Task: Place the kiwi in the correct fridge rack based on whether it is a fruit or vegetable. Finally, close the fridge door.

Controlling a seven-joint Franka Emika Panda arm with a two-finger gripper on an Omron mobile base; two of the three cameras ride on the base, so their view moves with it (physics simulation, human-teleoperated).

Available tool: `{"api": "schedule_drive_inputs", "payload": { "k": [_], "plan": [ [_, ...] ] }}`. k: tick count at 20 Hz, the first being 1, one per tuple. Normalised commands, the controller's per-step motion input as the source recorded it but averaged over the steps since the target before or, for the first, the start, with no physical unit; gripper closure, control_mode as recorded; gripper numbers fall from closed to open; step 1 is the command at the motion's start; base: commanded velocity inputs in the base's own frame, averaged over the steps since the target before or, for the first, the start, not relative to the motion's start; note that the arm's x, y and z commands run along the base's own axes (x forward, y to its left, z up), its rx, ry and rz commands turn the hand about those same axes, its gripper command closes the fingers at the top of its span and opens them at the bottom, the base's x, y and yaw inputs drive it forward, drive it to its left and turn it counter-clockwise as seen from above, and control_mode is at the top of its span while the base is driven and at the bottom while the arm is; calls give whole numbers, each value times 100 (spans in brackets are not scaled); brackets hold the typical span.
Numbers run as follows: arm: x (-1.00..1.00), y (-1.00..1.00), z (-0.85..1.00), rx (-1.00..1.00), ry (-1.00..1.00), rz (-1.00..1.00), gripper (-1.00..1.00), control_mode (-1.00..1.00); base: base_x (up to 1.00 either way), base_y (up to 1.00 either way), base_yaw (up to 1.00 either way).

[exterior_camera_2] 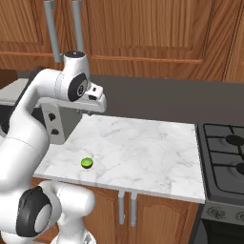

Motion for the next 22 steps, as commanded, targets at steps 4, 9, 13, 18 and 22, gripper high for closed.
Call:
{"api": "schedule_drive_inputs", "payload": {
  "k": [4,9,13,18,22],
  "plan": [
    [-41,5,-30,0,5,0,-100,-100,0,0,0],
    [-32,19,-96,0,24,-3,-100,-100,0,0,0],
    [0,16,-100,-16,30,-3,-100,-100,0,0,0],
    [0,0,-83,-11,7,0,-100,-100,0,0,0],
    [1,7,-74,-2,0,0,-100,-100,0,0,0]
  ]
}}
